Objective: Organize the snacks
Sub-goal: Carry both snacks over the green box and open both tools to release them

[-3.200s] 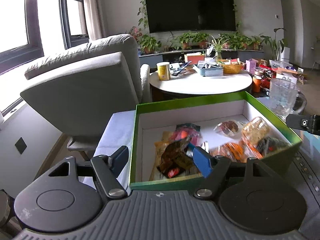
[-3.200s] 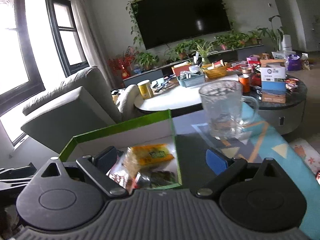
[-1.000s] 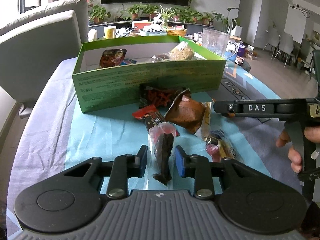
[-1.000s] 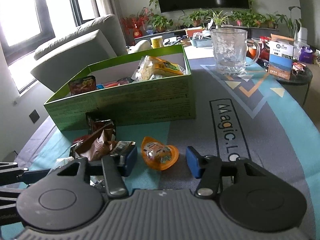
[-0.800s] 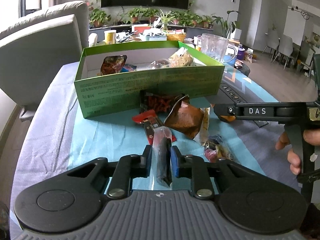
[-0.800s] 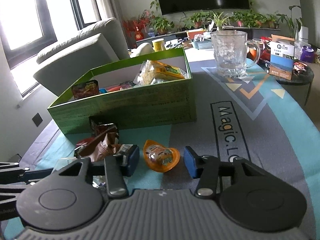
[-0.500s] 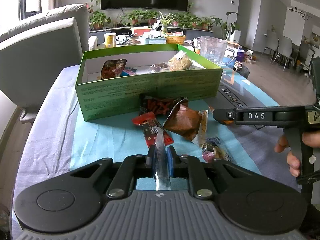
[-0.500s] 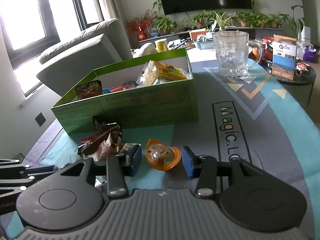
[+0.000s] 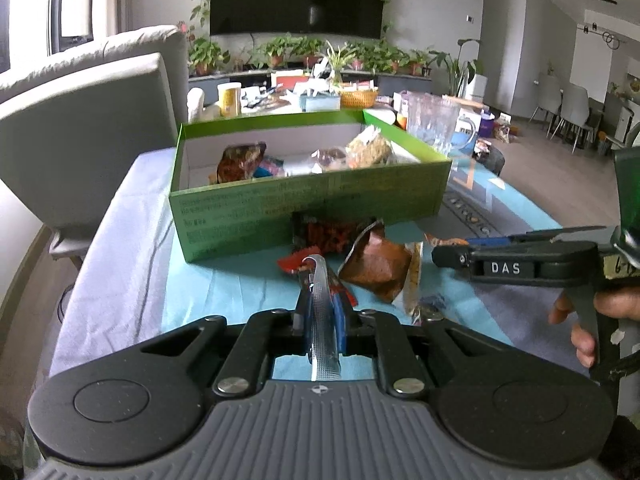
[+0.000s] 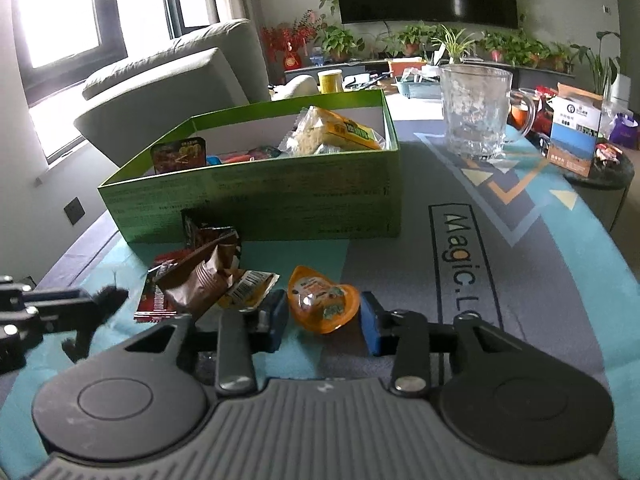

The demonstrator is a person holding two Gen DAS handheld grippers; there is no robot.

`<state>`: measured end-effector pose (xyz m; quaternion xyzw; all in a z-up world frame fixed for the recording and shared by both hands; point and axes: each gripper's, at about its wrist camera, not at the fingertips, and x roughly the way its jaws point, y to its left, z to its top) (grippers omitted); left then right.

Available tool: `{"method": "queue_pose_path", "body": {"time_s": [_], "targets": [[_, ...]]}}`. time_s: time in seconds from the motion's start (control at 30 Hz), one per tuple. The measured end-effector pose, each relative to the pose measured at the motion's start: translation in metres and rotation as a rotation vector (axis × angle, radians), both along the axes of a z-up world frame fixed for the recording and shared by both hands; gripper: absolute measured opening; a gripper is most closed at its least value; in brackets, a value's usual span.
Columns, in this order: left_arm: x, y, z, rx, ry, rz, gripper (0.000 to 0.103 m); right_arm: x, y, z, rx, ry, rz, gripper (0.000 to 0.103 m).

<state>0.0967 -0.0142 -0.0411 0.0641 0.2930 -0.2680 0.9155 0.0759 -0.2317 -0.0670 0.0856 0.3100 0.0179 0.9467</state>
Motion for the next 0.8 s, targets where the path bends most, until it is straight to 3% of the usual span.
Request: {"method": "queue_pose_path", "body": {"time_s": [0.33, 0.8], "targets": [[0.010, 0.004, 0.017, -0.022, -0.055, 0.030, 0.010, -0.005, -0.006, 0.019, 0.002, -0.065, -0.029, 0.041], [0.044, -0.007, 0.062, -0.058, -0.205, 0.074, 0.011, 0.014, -0.005, 0.067, 0.008, -0.249, 0.010, 0.041]]}}
